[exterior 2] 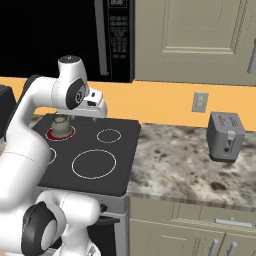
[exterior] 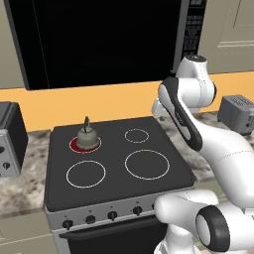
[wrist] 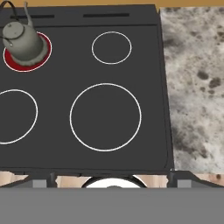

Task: Lower the heat of the kettle.

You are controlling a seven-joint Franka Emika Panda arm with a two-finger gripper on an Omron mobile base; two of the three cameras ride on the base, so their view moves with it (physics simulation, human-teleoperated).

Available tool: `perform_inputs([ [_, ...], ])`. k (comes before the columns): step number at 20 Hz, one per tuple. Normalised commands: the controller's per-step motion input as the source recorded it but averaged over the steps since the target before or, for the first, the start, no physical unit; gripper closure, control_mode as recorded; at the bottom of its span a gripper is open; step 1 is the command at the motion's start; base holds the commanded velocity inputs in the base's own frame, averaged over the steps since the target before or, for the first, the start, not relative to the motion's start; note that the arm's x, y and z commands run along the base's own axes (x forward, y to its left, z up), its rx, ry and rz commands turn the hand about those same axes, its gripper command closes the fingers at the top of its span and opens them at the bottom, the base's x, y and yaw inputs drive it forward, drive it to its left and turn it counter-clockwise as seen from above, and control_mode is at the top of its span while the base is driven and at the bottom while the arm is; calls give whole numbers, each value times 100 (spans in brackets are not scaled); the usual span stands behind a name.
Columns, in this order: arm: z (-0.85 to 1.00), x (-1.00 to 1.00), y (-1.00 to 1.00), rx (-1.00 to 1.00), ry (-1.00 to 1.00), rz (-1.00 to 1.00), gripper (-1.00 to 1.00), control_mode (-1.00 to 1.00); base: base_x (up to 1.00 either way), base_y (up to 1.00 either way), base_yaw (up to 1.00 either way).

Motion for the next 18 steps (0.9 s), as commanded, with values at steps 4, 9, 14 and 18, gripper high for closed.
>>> perform_inputs([
  [4,0,0,0,0,0,0,-100,100,14,-21,0],
  [9,0,0,0,0,0,0,-100,100,7,-7,0],
  [14,0,0,0,0,0,0,-100,100,0,0,0],
  [18,-4,-3,4,0,0,0,-100,-100,0,0,0],
])
